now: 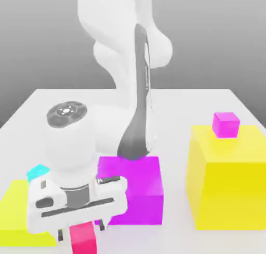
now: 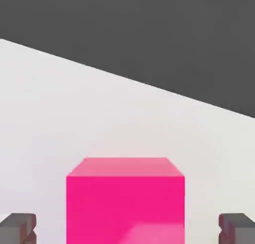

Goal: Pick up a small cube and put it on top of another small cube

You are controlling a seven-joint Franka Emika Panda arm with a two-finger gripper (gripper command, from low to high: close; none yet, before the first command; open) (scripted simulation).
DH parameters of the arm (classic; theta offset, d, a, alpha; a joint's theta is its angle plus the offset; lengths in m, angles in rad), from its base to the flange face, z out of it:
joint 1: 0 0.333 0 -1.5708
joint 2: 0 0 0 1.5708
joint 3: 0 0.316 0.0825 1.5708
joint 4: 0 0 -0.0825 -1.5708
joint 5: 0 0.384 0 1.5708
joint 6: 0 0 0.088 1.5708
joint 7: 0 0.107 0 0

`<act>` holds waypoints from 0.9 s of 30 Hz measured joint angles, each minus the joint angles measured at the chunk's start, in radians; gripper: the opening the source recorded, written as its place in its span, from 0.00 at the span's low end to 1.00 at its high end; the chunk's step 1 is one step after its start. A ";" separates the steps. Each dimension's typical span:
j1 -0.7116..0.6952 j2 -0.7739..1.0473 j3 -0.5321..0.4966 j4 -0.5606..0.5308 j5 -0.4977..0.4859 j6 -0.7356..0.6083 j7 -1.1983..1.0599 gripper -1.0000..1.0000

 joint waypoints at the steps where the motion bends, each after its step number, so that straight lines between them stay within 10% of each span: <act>1: 0.000 0.000 0.000 0.000 0.000 0.000 0.000 0.00; 27: -0.182 -0.625 -0.257 -0.274 -0.296 -0.334 0.072 0.00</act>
